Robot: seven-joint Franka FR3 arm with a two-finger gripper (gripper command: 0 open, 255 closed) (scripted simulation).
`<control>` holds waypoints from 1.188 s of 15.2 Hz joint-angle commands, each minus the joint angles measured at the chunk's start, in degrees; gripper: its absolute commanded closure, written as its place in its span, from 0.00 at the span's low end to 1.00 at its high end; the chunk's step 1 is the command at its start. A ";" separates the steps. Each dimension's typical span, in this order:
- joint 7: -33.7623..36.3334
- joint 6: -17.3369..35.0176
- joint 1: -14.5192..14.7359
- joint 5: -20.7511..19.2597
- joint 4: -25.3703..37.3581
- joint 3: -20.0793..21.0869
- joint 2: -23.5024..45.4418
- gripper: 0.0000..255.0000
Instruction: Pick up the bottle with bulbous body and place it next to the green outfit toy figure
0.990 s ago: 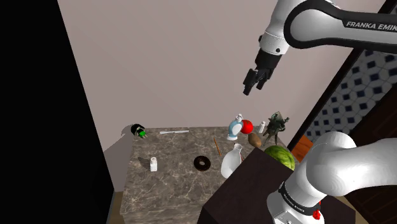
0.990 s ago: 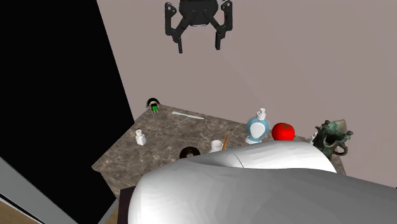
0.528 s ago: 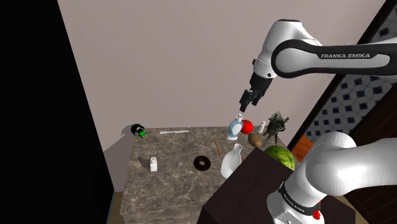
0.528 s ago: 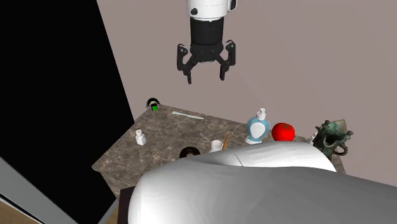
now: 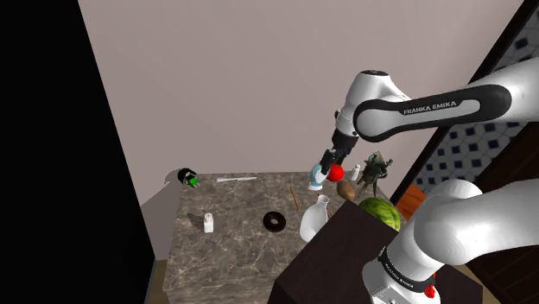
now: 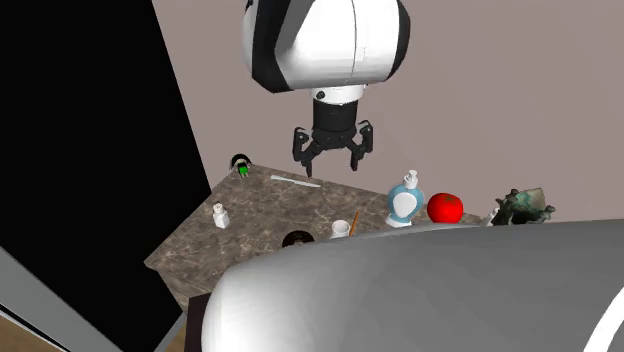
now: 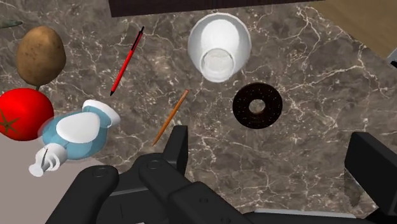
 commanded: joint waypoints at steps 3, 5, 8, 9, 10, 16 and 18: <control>-2.12 10.25 -0.89 -1.53 -3.82 -2.75 6.95 0.00; -3.21 15.66 -1.09 -2.02 -5.05 -4.11 11.47 0.00; -5.22 24.23 -0.85 -2.05 -6.11 -6.31 19.50 0.00; -6.11 27.16 -0.53 -1.70 -6.24 -7.12 22.47 0.00; -7.20 30.11 -0.02 -1.01 -6.27 -8.00 25.58 0.00; -11.48 38.49 3.03 4.36 -5.96 -10.06 34.61 0.00; -14.08 41.02 4.50 8.18 -5.72 -10.41 37.50 0.00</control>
